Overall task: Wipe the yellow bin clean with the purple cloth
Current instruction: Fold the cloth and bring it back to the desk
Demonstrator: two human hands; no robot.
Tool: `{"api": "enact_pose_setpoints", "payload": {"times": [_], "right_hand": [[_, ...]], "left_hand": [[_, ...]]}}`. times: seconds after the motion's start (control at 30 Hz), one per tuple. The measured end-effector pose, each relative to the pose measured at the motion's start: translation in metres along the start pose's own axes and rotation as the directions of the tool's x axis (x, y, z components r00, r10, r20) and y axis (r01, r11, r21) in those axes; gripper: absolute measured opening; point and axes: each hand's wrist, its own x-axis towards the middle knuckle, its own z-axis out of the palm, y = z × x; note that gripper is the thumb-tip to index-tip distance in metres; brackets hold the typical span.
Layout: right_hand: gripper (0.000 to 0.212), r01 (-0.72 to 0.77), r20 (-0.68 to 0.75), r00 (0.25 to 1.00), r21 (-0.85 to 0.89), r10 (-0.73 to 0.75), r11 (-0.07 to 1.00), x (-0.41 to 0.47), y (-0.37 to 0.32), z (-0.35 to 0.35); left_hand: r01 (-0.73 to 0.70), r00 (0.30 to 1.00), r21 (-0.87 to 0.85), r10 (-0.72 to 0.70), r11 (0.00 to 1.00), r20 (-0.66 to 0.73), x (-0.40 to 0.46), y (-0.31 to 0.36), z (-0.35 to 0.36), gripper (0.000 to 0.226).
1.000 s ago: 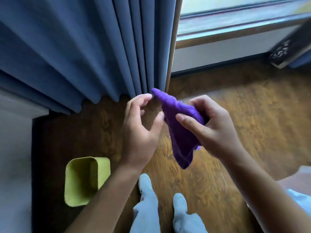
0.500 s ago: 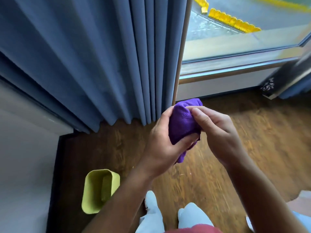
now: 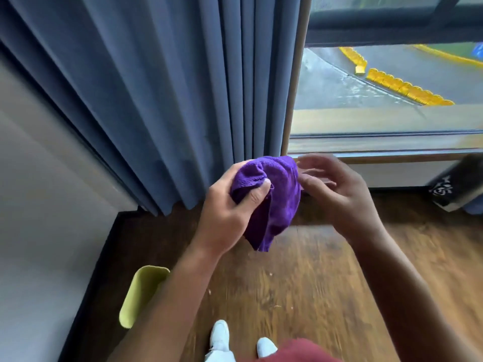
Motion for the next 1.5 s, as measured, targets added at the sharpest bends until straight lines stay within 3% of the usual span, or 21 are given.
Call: {"api": "enact_pose_setpoints", "payload": {"times": [0.1,0.17,0.23,0.37,0.5,0.6,0.73,0.8,0.9,1.17,1.4,1.5], "right_hand": [[0.064,-0.078,0.149,0.986,0.010,0.076,0.997,-0.002,0.006,-0.016],[0.069,-0.136,0.324,0.942,0.145,0.083,0.980,-0.007,0.004,-0.016],[0.068,-0.162,0.410,0.911,0.253,0.046,0.954,-0.012,-0.001,-0.011],[0.058,-0.136,0.363,0.932,0.374,-0.010,0.918,-0.019,-0.016,-0.003],[0.048,-0.039,0.291,0.954,0.355,-0.071,0.934,-0.028,-0.037,0.007],[0.041,0.042,0.300,0.944,0.313,-0.141,0.949,-0.038,-0.056,0.027],[0.037,0.137,0.377,0.894,0.287,-0.243,0.948,-0.064,-0.082,0.066],[0.035,0.181,0.401,0.868,0.293,-0.293,0.939,-0.080,-0.093,0.087],[0.036,0.218,0.431,0.831,0.329,-0.351,0.919,-0.106,-0.114,0.115],[0.050,0.284,0.612,0.656,0.342,-0.442,0.896,-0.191,-0.161,0.187],[0.044,0.295,0.692,0.625,0.218,-0.361,0.930,-0.271,-0.174,0.263],[0.046,0.304,0.752,0.564,0.196,-0.341,0.933,-0.301,-0.173,0.300]], "left_hand": [[-0.017,0.999,-0.073,0.015,0.997,-0.039,-0.013,0.017,0.011,0.014],[-0.004,0.997,-0.155,-0.007,0.988,-0.071,-0.021,0.027,0.015,0.023],[0.033,0.995,-0.249,-0.055,0.968,-0.082,-0.027,0.035,0.018,0.032],[0.073,0.991,-0.388,-0.110,0.919,-0.075,-0.041,0.048,0.016,0.037],[0.066,0.960,-0.452,-0.181,0.889,-0.215,-0.061,0.049,0.001,0.043],[0.042,0.913,-0.360,-0.182,0.932,-0.365,-0.083,0.045,-0.023,0.031],[0.055,0.871,0.003,-0.046,0.999,-0.490,-0.134,0.048,-0.052,0.036],[0.070,0.845,0.180,0.037,0.981,-0.533,-0.162,0.050,-0.069,0.033],[0.075,0.799,0.282,0.112,0.956,-0.591,-0.209,0.058,-0.098,0.032],[-0.007,0.614,0.321,0.258,0.947,-0.746,-0.352,0.084,-0.175,0.039],[-0.049,0.425,0.249,0.246,0.967,-0.871,-0.459,0.078,-0.223,0.024],[-0.016,0.325,0.245,0.237,0.969,-0.916,-0.499,0.077,-0.238,0.020]]}}
